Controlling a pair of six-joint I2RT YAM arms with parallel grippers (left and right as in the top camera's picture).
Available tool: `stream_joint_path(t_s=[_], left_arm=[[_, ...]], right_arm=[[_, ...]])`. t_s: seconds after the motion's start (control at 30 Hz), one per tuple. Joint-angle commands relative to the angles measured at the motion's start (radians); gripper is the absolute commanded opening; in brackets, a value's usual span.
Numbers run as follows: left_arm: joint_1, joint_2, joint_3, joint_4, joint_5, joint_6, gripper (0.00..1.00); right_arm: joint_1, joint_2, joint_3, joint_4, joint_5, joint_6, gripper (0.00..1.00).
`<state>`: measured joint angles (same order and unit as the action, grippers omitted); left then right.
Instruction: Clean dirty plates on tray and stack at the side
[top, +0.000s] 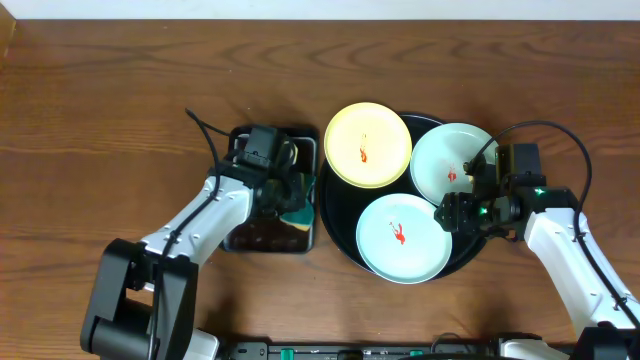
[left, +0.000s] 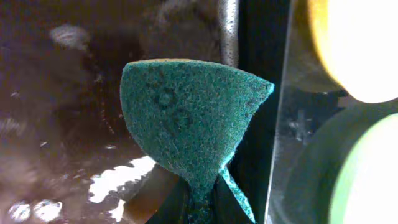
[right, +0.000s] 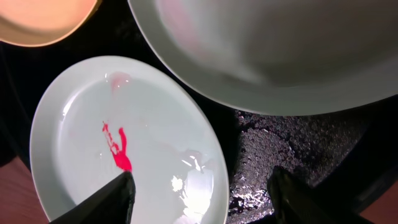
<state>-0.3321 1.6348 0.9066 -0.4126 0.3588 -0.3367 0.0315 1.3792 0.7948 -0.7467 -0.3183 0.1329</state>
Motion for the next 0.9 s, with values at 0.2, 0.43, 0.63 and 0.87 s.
stream_joint_path(t_s=[0.2, 0.43, 0.63, 0.87], left_arm=[[-0.011, 0.001, -0.008, 0.033, 0.05, -0.036, 0.07], [-0.011, -0.082, -0.007, 0.026, -0.066, -0.035, 0.07], [0.018, -0.187, -0.007, 0.024, -0.098, -0.036, 0.07], [0.119, -0.219, -0.007, 0.011, 0.022, -0.047, 0.07]], right_arm=[[0.017, 0.001, 0.007, 0.002, 0.007, 0.001, 0.76], [0.017, 0.002, -0.001, 0.003, 0.007, 0.0, 0.76], [0.017, 0.002, -0.066, 0.092, 0.006, 0.002, 0.66], [0.017, 0.002, -0.167, 0.219, -0.023, 0.002, 0.59]])
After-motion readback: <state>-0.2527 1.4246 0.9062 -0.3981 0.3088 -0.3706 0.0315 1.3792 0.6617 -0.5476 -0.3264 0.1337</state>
